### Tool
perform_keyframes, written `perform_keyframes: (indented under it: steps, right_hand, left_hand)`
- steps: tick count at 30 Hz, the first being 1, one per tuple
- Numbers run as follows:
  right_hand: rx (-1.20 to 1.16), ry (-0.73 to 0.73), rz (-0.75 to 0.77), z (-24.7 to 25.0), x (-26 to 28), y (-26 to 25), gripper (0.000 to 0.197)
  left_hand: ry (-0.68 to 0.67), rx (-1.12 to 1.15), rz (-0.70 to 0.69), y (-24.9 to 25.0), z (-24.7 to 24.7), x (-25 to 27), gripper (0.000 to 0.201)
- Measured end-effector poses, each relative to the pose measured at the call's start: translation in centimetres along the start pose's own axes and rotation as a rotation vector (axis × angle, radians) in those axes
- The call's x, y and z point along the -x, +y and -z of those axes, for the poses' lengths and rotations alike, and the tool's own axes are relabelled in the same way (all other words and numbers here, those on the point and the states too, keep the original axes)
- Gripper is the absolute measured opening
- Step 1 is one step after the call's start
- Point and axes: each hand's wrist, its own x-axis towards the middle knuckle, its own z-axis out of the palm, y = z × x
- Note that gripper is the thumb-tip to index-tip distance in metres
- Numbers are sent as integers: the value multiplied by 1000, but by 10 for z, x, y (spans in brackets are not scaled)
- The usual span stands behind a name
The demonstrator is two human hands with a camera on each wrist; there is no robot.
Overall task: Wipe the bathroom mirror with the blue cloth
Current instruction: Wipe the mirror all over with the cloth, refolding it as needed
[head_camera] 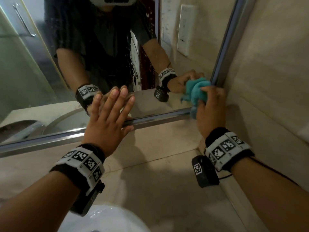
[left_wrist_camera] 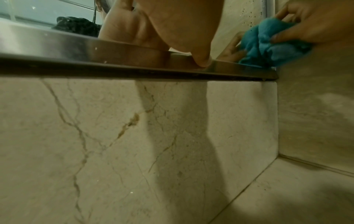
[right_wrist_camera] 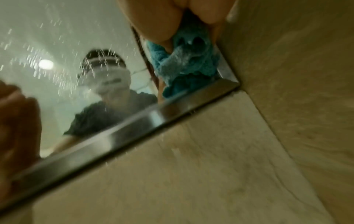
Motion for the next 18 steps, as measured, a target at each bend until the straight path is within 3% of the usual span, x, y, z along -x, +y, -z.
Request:
perform_keyframes:
  steps: [4, 7, 11, 14, 16, 18]
  right_hand:
    - [-14, 124, 28, -14, -2, 0, 29]
    - [-79, -16, -106, -32, 20, 9, 26]
    - [21, -141, 64, -17, 17, 5, 29]
    - [-30, -8, 198, 0, -7, -31, 42]
    - [-36, 76, 225, -2, -17, -50, 41]
    - [-26, 37, 253, -12, -12, -59, 32]
  left_hand:
    - [5, -6, -11, 0, -3, 1, 73]
    - [13, -13, -13, -1, -4, 1, 74]
    - [13, -14, -9, -1, -3, 0, 75]
    - [10, -9, -1, 0, -3, 0, 76]
    - [16, -16, -3, 0, -4, 0, 77]
    - [26, -23, -6, -1, -6, 0, 77]
